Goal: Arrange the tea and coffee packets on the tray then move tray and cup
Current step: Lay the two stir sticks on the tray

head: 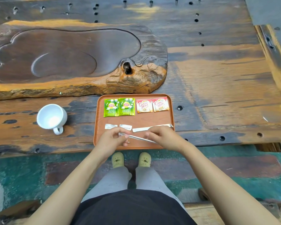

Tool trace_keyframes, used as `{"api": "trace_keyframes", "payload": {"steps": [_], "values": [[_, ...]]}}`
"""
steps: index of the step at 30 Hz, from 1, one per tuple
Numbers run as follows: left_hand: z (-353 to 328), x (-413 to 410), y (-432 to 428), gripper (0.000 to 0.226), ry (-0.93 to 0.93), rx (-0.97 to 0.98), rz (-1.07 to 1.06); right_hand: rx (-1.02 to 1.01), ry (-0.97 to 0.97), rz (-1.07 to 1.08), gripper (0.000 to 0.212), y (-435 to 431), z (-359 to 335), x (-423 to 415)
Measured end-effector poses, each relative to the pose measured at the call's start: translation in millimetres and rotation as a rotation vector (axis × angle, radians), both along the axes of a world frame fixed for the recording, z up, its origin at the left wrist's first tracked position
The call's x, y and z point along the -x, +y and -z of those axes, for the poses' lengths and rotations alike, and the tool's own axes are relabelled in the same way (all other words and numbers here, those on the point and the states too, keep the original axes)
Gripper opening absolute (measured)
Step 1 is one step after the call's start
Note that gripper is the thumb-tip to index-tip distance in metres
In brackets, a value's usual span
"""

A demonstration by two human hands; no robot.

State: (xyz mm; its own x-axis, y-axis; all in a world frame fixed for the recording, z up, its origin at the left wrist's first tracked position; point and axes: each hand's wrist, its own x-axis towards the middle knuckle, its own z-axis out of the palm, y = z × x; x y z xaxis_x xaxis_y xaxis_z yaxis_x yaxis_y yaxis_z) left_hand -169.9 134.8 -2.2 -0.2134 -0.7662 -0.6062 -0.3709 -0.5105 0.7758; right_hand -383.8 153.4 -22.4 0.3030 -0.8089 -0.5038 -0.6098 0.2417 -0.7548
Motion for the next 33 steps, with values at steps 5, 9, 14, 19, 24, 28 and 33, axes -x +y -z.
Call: {"api": "trace_keyframes", "payload": {"steps": [5,9,14,19,24,28,33], "values": [[3,8,6,0.019,0.062,0.074,0.009,-0.311,-0.259,0.163,0.029,20,-1,7],[6,9,10,0.019,0.101,0.066,-0.033,-0.266,-0.28,0.261,0.03,22,-1,13],[9,14,3,0.019,0.142,0.025,-0.127,-0.171,-0.261,0.282,0.031,18,-5,13],[13,16,-3,0.02,0.094,0.034,-0.149,-0.146,-0.237,0.273,0.018,19,-3,24],[32,6,2,0.022,-0.365,0.386,0.073,-0.03,0.125,0.25,0.013,22,14,32],[52,4,12,0.031,-0.581,0.515,0.343,0.087,0.358,0.046,0.01,16,23,33],[65,11,15,0.036,-0.617,0.531,0.423,0.165,0.515,-0.048,0.019,5,32,25]]}}
